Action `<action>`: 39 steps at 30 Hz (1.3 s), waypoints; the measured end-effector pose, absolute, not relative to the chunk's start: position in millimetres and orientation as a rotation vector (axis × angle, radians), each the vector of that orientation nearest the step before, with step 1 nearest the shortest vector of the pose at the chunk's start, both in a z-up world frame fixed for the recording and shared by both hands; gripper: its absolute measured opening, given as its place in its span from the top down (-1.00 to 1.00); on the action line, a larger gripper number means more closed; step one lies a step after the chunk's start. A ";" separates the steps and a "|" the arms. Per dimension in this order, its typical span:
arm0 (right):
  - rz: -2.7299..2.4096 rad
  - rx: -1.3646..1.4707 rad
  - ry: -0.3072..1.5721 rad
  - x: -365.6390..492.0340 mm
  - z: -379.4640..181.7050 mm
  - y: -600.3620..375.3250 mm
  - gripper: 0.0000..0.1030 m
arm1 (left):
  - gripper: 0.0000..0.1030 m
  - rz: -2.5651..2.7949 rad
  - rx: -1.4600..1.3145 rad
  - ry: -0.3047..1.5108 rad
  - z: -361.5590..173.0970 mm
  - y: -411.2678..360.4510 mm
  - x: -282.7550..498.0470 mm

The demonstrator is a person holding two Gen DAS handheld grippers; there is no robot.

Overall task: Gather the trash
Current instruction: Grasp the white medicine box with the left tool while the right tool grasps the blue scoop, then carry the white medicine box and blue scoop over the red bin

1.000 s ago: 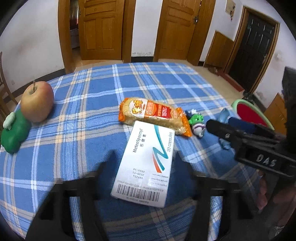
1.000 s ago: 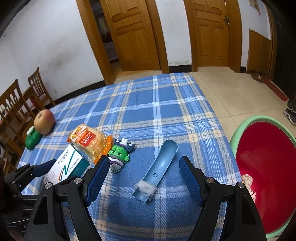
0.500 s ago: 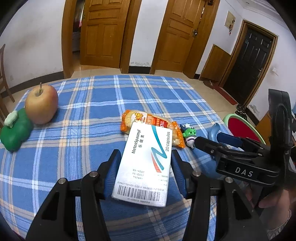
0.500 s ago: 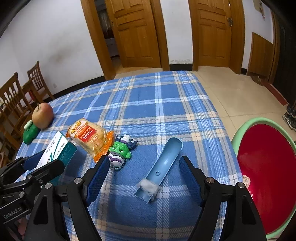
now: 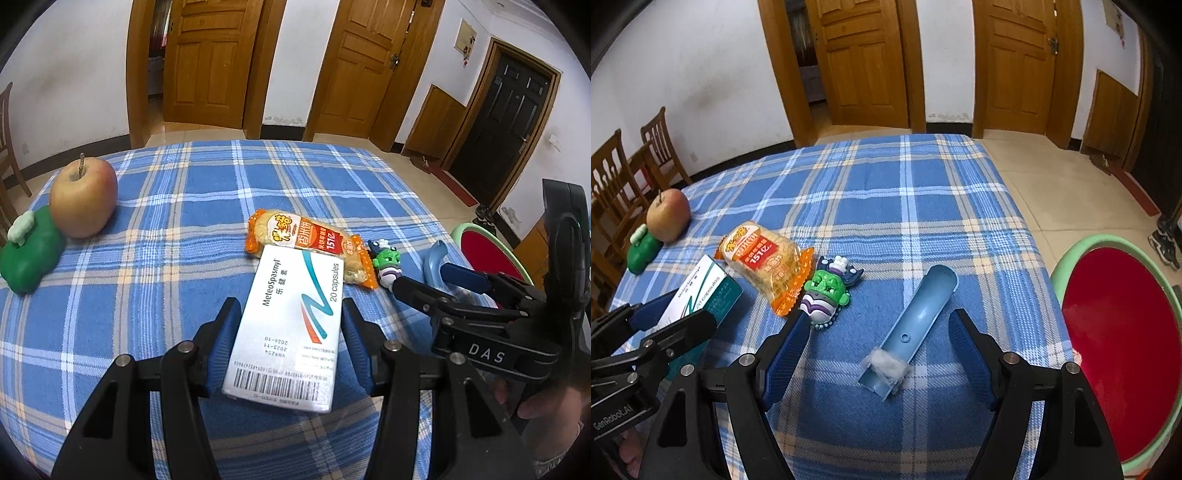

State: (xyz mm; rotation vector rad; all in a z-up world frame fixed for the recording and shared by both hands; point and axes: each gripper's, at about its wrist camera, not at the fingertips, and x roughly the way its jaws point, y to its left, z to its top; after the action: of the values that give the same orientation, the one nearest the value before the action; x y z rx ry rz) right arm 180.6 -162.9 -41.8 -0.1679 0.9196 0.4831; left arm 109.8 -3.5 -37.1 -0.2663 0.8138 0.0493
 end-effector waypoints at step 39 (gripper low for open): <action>0.465 0.125 0.783 177.3 -3.1 -294.3 0.67 | -0.07 -0.105 -0.169 0.716 18.8 -115.2 133.0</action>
State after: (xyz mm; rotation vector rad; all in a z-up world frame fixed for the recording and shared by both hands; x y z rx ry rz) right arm 177.3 -294.3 -3.1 0.1251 0.7828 0.4652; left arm 133.0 -115.2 18.8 -0.1694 0.7159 -0.1052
